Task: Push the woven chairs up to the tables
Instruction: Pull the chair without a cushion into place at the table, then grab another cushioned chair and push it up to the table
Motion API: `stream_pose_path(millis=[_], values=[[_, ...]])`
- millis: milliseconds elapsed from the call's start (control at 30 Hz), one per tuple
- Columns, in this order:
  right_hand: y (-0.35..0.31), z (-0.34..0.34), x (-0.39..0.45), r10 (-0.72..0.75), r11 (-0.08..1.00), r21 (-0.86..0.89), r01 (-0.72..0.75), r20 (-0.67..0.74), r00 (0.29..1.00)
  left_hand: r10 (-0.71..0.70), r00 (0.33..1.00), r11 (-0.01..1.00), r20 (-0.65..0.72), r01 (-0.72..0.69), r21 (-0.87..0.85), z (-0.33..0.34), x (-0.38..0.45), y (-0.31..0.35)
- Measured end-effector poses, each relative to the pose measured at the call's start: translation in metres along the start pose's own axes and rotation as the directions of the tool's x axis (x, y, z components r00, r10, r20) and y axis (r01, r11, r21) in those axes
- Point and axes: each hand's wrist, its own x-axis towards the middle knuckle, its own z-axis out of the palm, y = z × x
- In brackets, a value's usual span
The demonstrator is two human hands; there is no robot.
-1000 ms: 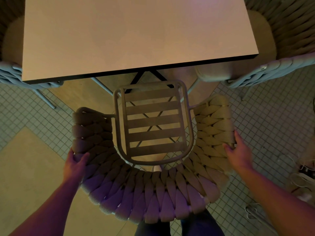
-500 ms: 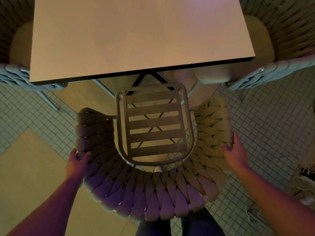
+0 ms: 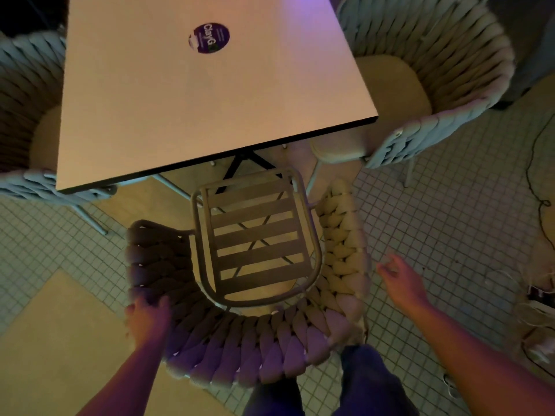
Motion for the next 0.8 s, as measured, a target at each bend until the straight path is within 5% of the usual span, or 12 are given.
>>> stream_pose_path(millis=[133, 333, 600, 800], values=[[0.023, -0.035, 0.012, 0.009, 0.996, 0.093, -0.015, 0.062, 0.998, 0.185, 0.978, 0.968, 0.092, -0.165, -0.189, 0.036, -0.080, 0.060], [0.080, -0.119, 0.033, 0.028, 0.983, 0.172, -0.057, 0.168, 0.985, 0.279, 0.944, 0.907, 0.176, -0.199, -0.370, 0.114, -0.215, 0.191], [0.149, -0.260, 0.083, 0.174, 0.962, 0.217, -0.166, -0.018, 0.985, 0.413, 0.777, 0.841, 0.475, -0.125, -0.526, 0.205, -0.343, 0.356], [0.132, -0.313, 0.164, 0.174, 0.950, 0.271, -0.155, -0.049, 0.984, 0.443, 0.736, 0.839, 0.511, -0.139, -0.527, 0.260, -0.360, 0.466]])
